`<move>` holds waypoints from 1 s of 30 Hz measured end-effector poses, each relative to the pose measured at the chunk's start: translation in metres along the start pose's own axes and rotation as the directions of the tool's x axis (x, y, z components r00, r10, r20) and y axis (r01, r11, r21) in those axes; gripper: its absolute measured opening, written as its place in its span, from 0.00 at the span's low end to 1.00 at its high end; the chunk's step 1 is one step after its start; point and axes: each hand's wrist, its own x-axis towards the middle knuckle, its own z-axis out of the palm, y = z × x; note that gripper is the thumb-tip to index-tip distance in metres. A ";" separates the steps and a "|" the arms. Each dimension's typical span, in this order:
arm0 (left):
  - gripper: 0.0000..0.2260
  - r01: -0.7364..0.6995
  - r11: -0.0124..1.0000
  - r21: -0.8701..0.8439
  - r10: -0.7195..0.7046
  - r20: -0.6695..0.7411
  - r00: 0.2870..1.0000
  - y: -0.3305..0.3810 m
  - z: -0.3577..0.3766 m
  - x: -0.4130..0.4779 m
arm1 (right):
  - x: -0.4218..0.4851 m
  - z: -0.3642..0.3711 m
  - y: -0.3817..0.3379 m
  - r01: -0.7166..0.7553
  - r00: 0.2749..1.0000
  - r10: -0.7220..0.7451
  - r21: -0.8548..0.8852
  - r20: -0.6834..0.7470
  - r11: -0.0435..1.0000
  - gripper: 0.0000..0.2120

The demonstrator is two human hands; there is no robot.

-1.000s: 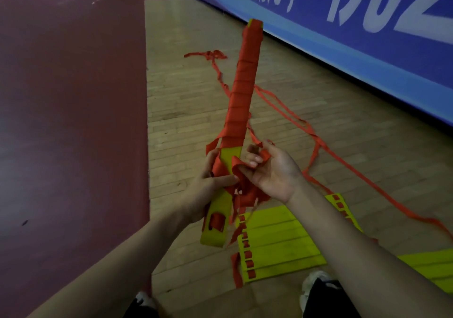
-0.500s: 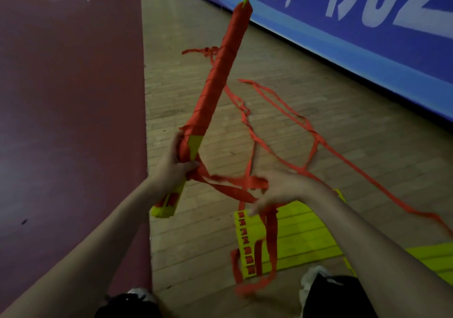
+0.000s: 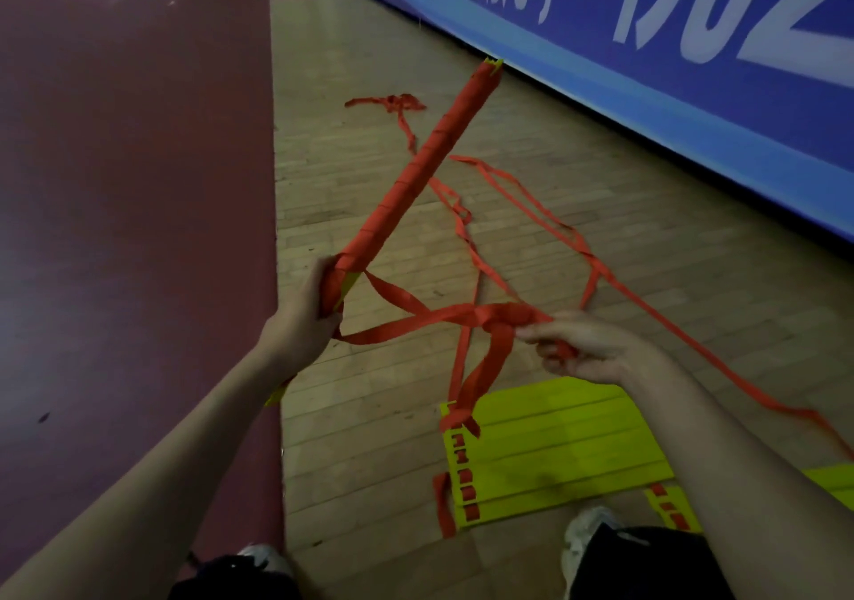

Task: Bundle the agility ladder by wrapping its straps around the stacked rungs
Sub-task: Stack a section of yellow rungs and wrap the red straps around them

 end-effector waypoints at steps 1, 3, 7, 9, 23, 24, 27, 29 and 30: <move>0.29 0.014 0.999 0.031 -0.014 -0.015 1.000 -0.002 0.000 0.001 | 0.001 -0.001 -0.001 0.000 1.000 -0.001 0.121 0.004 0.993 0.07; 0.29 0.044 0.996 0.079 -0.041 -0.033 0.999 -0.005 0.000 0.002 | 0.002 -0.004 -0.005 0.015 1.000 -0.012 0.296 -0.014 0.955 0.06; 0.30 0.110 0.990 0.084 -0.109 -0.019 0.994 -0.015 0.001 0.003 | 0.003 0.000 -0.003 -0.010 0.996 0.036 0.323 -0.076 0.946 0.04; 0.30 0.120 0.988 0.102 -0.119 -0.021 0.993 -0.018 0.001 0.005 | 0.004 0.007 -0.003 0.004 0.996 0.036 0.446 -0.081 0.895 0.04; 0.21 0.151 0.981 -0.119 -0.140 0.097 0.985 0.016 0.019 -0.007 | 0.011 0.035 -0.012 0.077 0.997 -0.049 0.548 -0.064 0.833 0.12; 0.21 0.163 0.968 -0.193 -0.141 0.125 0.982 0.024 0.023 -0.011 | 0.010 0.041 -0.013 0.065 0.998 -0.050 0.532 -0.042 0.844 0.12; 0.26 0.240 0.894 -0.380 -0.165 0.220 0.962 0.046 0.030 -0.018 | 0.009 0.056 -0.015 0.038 0.998 -0.055 0.521 0.018 0.853 0.15; 0.29 0.277 0.839 -0.469 -0.150 0.289 0.945 0.053 0.036 -0.021 | 0.009 0.062 -0.014 0.023 0.997 -0.061 0.504 0.057 0.863 0.18; 0.30 0.282 0.817 -0.502 -0.136 0.308 0.942 0.056 0.038 -0.022 | 0.008 0.064 -0.014 0.023 0.996 -0.065 0.496 0.067 0.868 0.19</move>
